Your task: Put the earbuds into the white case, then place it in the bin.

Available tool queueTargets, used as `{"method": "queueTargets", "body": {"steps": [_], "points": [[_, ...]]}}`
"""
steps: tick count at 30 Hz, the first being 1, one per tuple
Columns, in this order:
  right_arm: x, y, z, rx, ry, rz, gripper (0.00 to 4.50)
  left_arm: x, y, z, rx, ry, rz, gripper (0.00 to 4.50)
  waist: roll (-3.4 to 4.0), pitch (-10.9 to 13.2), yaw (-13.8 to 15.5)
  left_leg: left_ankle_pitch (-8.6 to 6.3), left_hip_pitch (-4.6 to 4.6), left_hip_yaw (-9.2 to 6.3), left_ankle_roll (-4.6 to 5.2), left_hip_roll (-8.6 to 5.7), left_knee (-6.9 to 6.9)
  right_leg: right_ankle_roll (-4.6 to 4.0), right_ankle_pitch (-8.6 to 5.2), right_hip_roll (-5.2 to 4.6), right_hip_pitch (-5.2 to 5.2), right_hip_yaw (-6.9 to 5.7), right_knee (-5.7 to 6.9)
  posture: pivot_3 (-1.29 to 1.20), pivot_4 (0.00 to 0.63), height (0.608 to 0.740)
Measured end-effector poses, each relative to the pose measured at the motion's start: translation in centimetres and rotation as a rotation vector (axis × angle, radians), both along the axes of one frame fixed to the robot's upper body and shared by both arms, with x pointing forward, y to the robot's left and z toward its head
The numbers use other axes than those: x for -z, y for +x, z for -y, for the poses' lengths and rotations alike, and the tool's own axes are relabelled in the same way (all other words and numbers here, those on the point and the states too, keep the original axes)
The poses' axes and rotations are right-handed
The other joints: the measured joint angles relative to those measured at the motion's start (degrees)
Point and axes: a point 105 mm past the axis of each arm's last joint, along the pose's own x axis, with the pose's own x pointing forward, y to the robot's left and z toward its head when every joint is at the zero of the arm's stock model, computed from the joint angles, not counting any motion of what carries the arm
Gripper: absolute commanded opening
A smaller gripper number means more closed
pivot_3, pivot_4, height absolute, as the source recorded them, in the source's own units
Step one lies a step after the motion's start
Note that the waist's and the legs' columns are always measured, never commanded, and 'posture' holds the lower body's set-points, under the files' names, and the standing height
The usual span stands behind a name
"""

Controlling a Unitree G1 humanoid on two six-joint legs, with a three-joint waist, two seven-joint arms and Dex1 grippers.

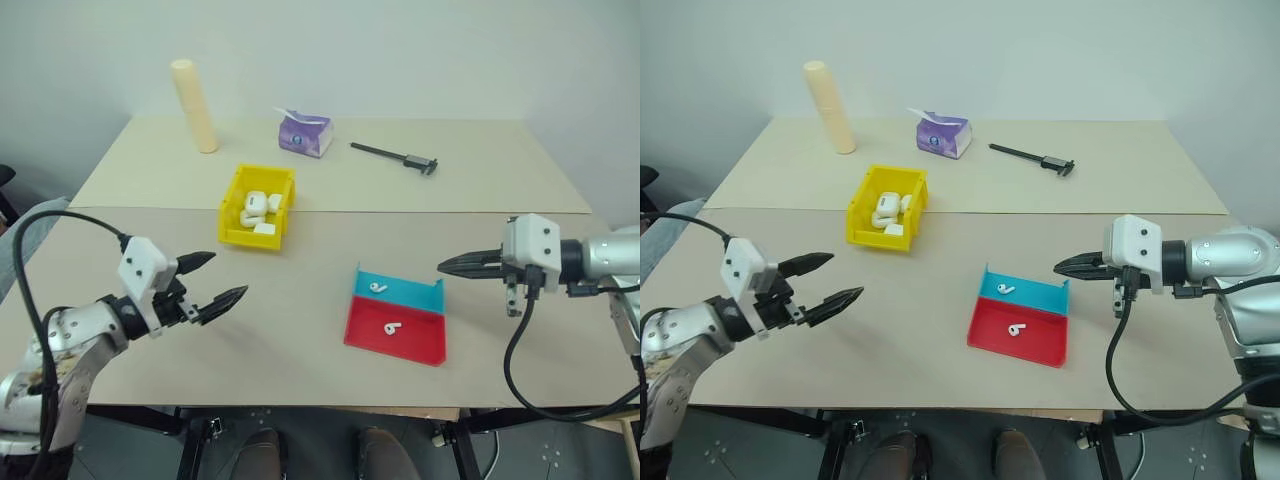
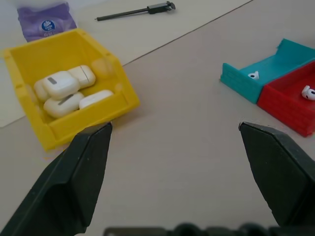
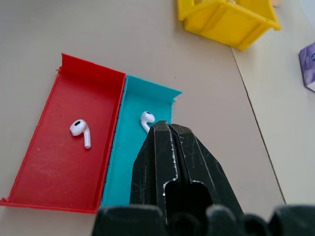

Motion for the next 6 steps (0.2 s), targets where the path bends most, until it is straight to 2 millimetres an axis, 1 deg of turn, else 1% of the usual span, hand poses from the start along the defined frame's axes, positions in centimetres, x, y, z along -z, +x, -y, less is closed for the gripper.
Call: {"method": "queueTargets", "body": {"steps": [3,6], "points": [[0.0,0.6,-0.6,-0.025,0.006,0.012,0.00,-1.3,-0.1,-0.5,-0.031,-0.034,0.035,4.48,0.00,0.00,0.15,-0.01,-0.02,-0.02,0.00,-0.01,0.00,0.00,0.00,-0.02,0.00,0.02,0.00,0.00,0.150,0.740],[0.3,0.9,-1.2,-0.047,0.006,0.013,0.00,-1.6,-0.4,-0.7,-0.040,-0.022,0.039,4.48,0.00,0.00,-0.03,-0.02,-0.05,-0.02,0.02,0.00,-0.01,-0.01,0.00,-0.01,-0.05,0.04,-0.02,0.00,0.150,0.740]]}}
